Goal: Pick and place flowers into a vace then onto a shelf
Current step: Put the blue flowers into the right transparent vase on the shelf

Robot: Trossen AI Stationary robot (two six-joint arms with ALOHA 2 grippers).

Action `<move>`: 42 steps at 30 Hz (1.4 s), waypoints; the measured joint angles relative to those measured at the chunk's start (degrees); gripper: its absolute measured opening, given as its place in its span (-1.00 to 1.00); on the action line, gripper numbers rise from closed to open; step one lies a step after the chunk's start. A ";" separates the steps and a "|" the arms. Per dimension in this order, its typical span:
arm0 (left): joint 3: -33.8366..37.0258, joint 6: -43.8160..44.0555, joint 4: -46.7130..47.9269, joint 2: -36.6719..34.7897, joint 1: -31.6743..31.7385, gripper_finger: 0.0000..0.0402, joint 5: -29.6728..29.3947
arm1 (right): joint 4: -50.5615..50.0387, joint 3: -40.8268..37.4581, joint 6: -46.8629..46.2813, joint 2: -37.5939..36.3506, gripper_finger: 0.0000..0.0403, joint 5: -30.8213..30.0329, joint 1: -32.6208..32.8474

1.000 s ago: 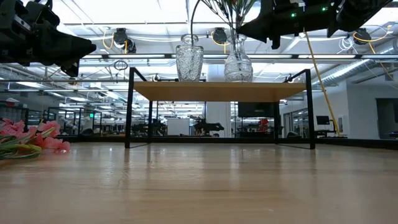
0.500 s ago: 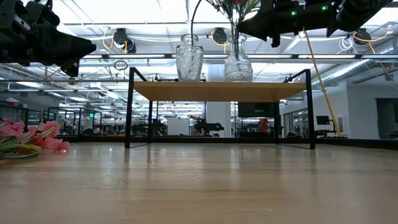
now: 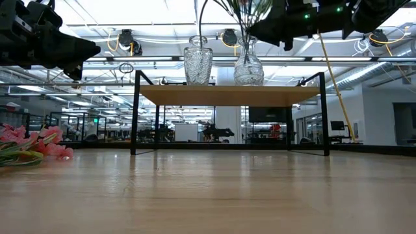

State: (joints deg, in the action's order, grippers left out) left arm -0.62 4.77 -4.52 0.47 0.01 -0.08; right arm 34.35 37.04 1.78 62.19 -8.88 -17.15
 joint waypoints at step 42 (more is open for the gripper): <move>0.01 0.00 -0.01 -0.01 -0.01 -0.71 0.00 | -13.97 0.07 7.20 -11.54 -0.64 3.26 0.76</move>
State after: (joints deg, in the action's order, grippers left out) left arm -0.61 4.78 -4.52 0.46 0.00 -0.08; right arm 20.38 37.10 8.98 50.65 -5.61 -16.38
